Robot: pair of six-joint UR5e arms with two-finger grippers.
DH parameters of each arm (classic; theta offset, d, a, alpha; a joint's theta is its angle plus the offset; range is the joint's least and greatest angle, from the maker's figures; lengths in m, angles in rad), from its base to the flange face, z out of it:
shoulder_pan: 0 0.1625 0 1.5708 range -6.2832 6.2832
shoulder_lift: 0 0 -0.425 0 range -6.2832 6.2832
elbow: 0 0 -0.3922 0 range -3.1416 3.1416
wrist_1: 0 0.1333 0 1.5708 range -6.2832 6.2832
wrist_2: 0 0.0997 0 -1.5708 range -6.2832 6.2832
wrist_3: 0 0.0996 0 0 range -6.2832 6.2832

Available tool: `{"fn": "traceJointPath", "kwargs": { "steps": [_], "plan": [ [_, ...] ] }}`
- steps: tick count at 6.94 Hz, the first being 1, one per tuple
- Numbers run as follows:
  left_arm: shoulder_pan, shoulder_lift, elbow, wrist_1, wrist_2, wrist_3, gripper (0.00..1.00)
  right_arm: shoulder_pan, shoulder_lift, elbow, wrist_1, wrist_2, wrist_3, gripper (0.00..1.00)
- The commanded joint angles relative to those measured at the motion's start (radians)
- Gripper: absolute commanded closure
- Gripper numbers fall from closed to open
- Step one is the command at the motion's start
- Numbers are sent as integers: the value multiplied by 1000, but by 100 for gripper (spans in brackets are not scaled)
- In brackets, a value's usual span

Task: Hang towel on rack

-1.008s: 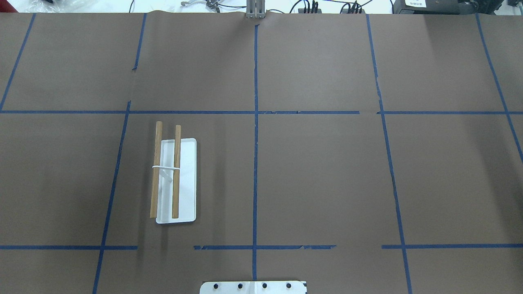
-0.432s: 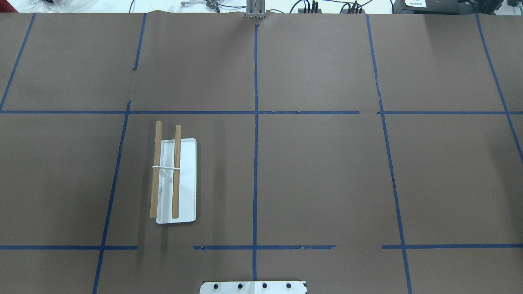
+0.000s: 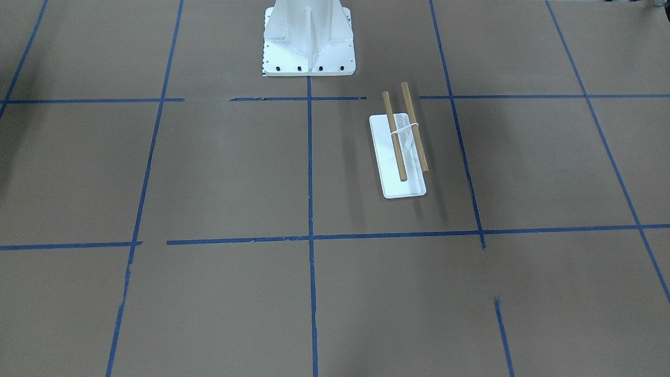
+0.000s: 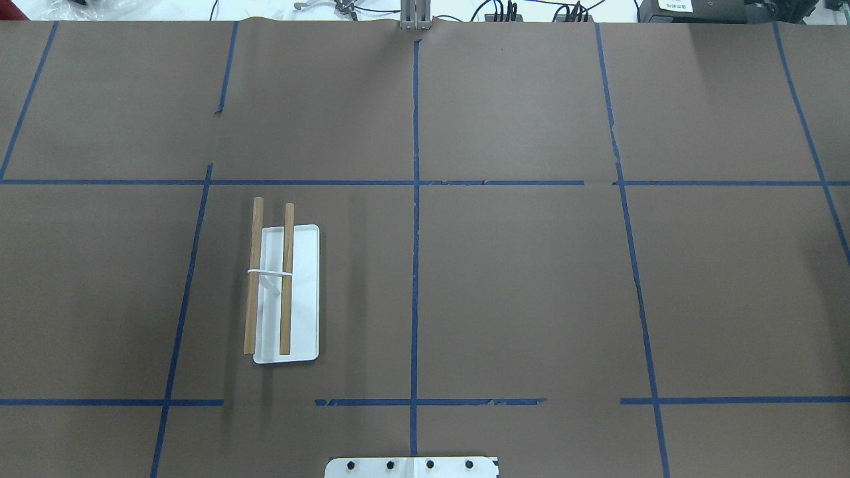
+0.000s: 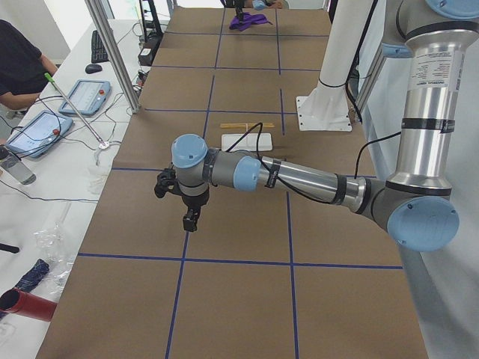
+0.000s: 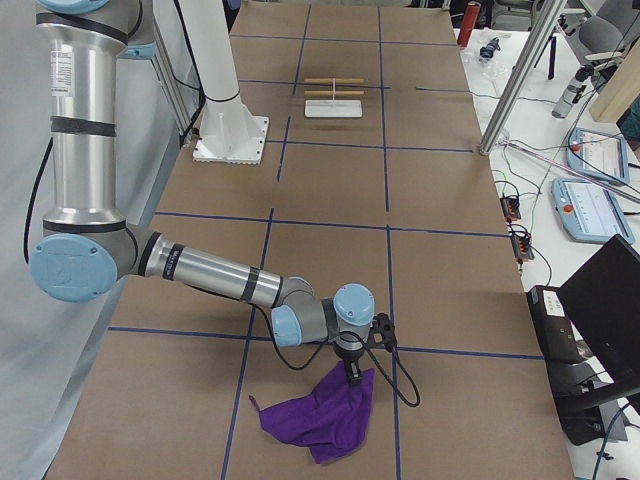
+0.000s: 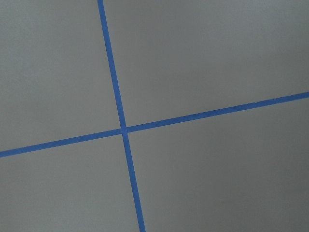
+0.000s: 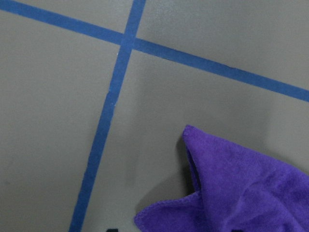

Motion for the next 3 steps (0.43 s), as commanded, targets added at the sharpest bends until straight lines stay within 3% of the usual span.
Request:
{"fn": "traceJointPath", "kwargs": {
  "steps": [1,3],
  "plan": [
    [0,1,0,-1,-1,0,0,-8,50,-65,4,-2,9,28],
    [0,1,-3,-1,-1,0,0,-8,87,-114,4,-14,6,30]
  ]
}}
